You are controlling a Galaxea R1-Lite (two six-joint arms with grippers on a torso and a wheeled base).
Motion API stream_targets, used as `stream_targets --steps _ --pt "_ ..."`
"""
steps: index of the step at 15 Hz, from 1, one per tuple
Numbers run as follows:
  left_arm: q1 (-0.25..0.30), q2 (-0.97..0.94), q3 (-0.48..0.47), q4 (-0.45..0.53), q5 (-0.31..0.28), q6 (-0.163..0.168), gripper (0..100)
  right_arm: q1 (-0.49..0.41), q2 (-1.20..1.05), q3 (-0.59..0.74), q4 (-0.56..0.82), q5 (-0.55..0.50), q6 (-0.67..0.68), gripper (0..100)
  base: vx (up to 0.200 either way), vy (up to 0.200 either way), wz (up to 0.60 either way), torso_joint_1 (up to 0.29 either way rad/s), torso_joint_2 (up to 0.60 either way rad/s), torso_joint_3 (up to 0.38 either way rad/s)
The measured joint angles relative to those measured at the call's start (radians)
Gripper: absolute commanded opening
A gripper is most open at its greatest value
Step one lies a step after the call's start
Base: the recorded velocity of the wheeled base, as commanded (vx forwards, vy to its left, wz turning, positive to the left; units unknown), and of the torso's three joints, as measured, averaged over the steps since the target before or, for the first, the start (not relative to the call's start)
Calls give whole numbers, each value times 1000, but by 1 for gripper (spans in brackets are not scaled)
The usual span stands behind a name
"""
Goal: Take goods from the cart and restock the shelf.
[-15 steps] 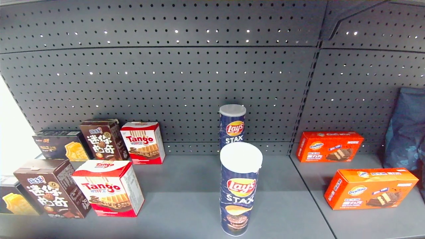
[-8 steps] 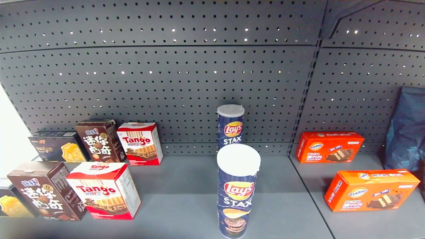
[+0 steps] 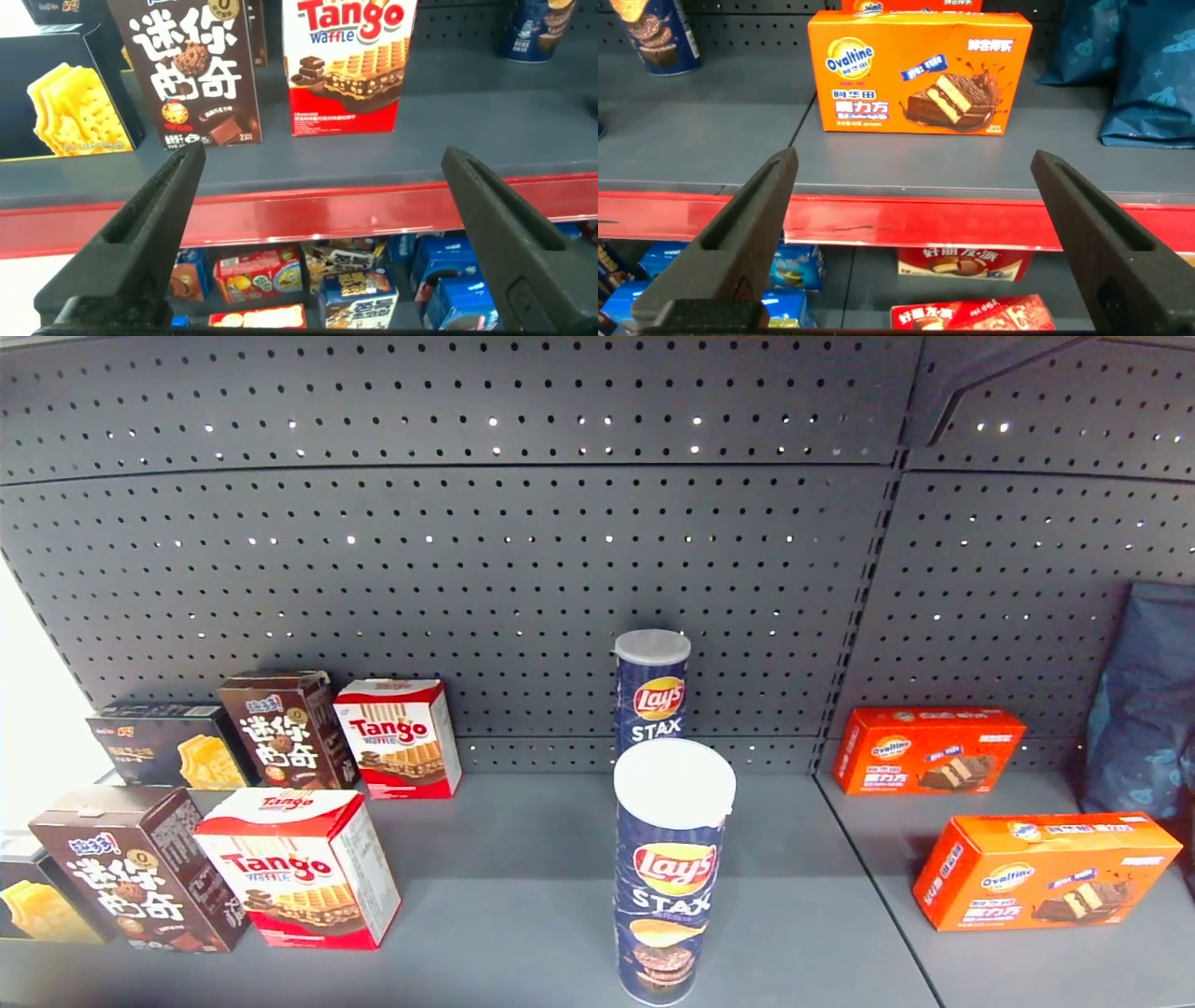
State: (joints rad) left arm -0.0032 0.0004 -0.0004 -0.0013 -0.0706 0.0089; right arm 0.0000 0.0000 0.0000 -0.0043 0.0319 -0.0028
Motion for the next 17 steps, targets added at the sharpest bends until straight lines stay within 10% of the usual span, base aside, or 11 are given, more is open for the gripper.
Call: stream_targets --steps 17 --pt "0 0 -1 0 -1 0 100 0 0 0 0 0 0 100 0 0 0 0 0 0"
